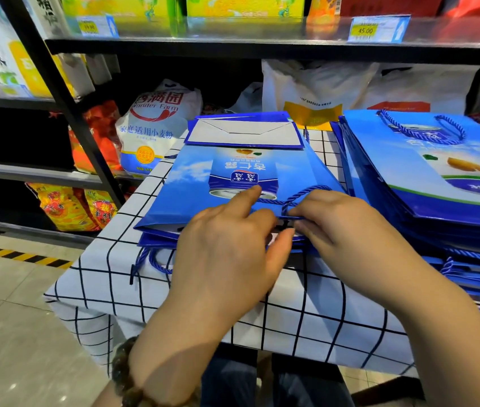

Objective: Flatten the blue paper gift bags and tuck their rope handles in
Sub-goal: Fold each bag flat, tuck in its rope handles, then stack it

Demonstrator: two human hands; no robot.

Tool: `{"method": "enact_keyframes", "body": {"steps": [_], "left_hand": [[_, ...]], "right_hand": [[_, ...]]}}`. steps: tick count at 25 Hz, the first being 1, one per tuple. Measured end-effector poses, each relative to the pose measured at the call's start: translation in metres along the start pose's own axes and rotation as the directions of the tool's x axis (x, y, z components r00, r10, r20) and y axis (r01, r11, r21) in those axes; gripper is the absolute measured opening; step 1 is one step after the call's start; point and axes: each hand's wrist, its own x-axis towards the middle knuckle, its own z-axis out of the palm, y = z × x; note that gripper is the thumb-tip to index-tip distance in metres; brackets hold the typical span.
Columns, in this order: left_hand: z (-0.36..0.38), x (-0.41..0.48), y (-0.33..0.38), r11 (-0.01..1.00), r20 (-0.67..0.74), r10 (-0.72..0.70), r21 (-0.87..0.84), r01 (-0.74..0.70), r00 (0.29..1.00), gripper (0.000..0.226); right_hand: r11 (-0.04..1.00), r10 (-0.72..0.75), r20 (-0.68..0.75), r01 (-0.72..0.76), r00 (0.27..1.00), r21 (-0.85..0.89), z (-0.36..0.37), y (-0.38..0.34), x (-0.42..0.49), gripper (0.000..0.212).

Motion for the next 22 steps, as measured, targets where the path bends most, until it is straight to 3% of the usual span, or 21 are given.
{"method": "enact_keyframes", "body": {"steps": [4, 12, 15, 18, 22], "left_hand": [[0.003, 0.004, 0.001, 0.994, 0.007, 0.006, 0.105, -0.007, 1.0, 0.032], [0.005, 0.002, -0.019, 0.971, 0.118, 0.23, 0.035, -0.235, 0.966, 0.026], [0.007, -0.004, -0.019, 0.983, 0.137, 0.184, -0.011, -0.184, 0.973, 0.029], [0.006, -0.007, -0.018, 0.981, 0.115, 0.104, -0.177, -0.083, 0.988, 0.023], [0.004, -0.008, -0.016, 0.974, 0.125, 0.011, -0.228, 0.018, 0.992, 0.021]], "right_hand": [[0.999, -0.021, -0.05, 0.023, 0.999, 0.03, 0.001, -0.002, -0.001, 0.019], [0.998, -0.034, -0.042, 0.036, 0.999, 0.041, 0.009, 0.002, -0.002, 0.031], [0.993, -0.029, -0.016, 0.031, 0.999, 0.114, 0.008, 0.005, -0.004, 0.028], [0.907, 0.13, -0.052, -0.098, 0.99, 0.409, 0.005, -0.002, -0.002, 0.028], [0.927, 0.229, -0.061, -0.199, 0.971, 0.317, 0.015, -0.012, 0.006, 0.019]]}}
